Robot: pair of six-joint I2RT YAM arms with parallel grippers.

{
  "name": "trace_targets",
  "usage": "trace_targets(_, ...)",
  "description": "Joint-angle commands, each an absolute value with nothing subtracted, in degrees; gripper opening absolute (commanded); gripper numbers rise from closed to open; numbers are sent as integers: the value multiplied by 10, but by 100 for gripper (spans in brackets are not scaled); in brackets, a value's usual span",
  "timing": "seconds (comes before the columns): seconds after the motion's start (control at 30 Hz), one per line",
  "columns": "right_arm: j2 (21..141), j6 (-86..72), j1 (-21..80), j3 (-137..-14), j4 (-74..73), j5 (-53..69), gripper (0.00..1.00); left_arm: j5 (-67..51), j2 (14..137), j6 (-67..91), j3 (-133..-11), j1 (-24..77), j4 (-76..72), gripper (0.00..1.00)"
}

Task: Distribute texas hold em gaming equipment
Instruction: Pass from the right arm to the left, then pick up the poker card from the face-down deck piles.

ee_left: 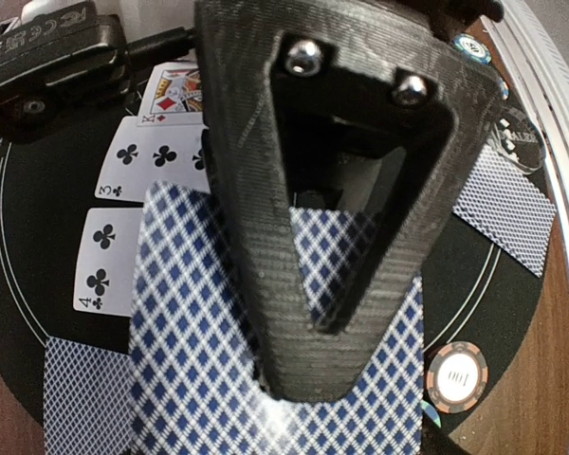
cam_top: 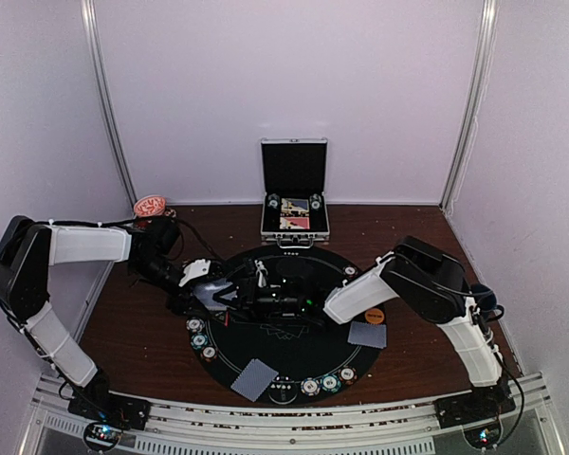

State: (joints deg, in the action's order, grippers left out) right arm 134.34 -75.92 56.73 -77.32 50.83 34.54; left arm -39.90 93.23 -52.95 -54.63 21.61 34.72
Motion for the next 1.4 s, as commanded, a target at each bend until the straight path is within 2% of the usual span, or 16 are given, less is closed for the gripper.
trace_targets(0.0,1292,-677,564,-773,422,324,42,-412,932,-540,-542,218,352,56)
trace_targets(0.4,1246,-556,556,-786,311,275,45,-414,935,-543,-543,219,356,56)
trace_targets(0.7,1214,-497,556,-778,258,220,29,-412,938,-542,-544,219,356,56)
trace_targets(1.37,1212,-483,574,-793,232,235,23,-411,942,-542,-546,218,356,57)
